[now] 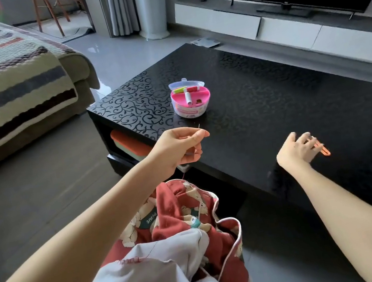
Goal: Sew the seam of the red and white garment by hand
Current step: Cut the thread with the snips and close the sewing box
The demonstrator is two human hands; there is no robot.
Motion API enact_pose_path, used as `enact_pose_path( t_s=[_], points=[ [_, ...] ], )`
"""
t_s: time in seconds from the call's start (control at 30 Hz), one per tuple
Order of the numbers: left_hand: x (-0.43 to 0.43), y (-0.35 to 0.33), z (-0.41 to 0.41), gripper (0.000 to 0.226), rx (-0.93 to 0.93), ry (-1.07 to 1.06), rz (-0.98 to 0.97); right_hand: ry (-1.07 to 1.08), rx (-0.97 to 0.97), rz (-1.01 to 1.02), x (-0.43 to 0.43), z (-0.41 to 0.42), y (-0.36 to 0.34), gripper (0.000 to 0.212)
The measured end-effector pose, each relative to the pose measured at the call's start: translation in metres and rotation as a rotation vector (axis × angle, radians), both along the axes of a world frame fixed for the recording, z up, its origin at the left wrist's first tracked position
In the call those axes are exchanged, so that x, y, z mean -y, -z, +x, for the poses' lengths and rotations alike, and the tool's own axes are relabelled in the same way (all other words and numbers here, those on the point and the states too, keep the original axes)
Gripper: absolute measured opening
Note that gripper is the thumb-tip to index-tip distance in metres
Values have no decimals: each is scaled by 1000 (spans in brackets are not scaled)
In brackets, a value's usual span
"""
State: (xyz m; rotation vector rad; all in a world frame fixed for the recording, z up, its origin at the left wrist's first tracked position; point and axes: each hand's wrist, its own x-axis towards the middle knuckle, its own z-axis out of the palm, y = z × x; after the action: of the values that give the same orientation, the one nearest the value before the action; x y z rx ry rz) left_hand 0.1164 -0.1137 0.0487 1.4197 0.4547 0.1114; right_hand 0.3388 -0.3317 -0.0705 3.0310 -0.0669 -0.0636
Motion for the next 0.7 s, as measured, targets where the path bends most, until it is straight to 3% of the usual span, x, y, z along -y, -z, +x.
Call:
enact_pose_path(
  t_s=[0.13, 0.3, 0.43, 0.53, 0.6, 0.7],
  points=[
    [-3, 3, 1, 14, -15, -15, 27, 138, -54, 7, 18, 31, 3, 56],
    [-14, -1, -9, 17, -31, -59, 28, 85, -11, 48, 8, 43, 2, 40],
    [-25, -5, -17, 17, -32, -89, 32, 61, -115, 214, -13, 39, -4, 24],
    [-29, -8, -20, 16, -9, -106, -4, 53, -134, 281, -22, 31, -2, 33],
    [-32, -10, -24, 15, 20, -126, -32, 11, -85, 312, -35, 19, -1, 27],
    [-42, -13, -31, 15, 83, -155, -50, -144, -34, 581, -58, -14, -13, 18]
  ],
)
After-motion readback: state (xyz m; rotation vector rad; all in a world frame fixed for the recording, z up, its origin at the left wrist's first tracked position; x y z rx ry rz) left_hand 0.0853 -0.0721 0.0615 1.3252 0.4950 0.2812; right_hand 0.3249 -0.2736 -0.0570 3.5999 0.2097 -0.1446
